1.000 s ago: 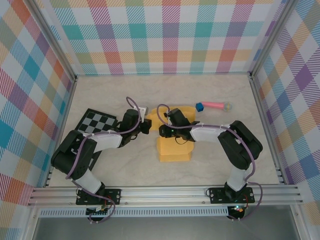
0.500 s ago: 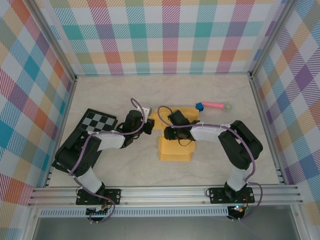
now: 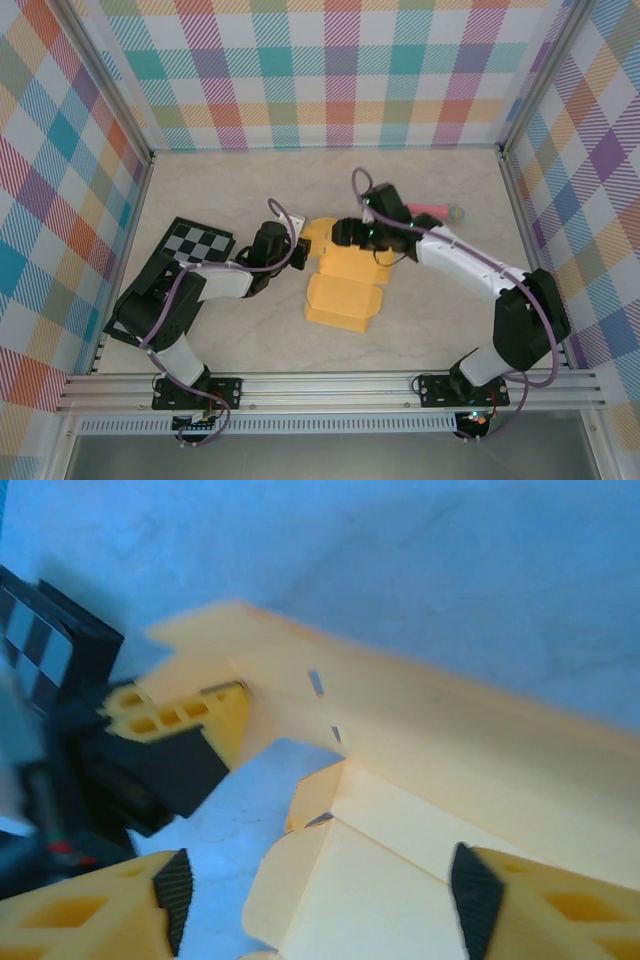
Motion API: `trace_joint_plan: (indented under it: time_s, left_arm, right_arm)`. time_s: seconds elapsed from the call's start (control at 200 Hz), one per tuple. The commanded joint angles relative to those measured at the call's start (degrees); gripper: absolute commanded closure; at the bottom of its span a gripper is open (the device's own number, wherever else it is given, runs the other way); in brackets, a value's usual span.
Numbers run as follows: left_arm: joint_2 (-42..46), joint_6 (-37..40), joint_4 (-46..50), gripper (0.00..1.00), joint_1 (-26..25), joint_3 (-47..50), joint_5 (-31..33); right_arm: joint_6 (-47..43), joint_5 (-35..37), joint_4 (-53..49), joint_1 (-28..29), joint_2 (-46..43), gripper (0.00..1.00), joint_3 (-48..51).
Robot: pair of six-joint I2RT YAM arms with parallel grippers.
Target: Fold the paper box
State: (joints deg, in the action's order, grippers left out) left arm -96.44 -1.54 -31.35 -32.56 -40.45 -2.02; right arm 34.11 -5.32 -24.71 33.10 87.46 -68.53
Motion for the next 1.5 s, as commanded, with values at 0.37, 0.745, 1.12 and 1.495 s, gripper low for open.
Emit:
trace_joint_plan:
  time_s: [0.37, 0.745, 1.12, 1.495]
  left_arm:
    - [-1.77, -1.36, -10.54, 0.97, -0.74, 1.77, -0.80]
    - [-1.84, -0.04, -13.48, 0.97, -1.00, 3.18, 1.08]
    - [-1.99, 0.18, -14.95, 0.96, -1.37, 4.06, 1.69]
    - [-1.57, 0.88, -13.47, 0.96, -1.55, 3.45, 2.11]
  right_arm:
    - [46.88, -11.14, -22.85, 1.14, 14.21, 0.16, -23.63]
    - [51.54, -8.63, -28.83, 0.08, 23.27, 0.22, -31.96]
    - [48.04, -0.25, -29.92, -2.06, 25.04, 0.40, -34.12]
    - [52.38, -4.00, -27.13, -3.31, 19.16, 0.25, -30.67]
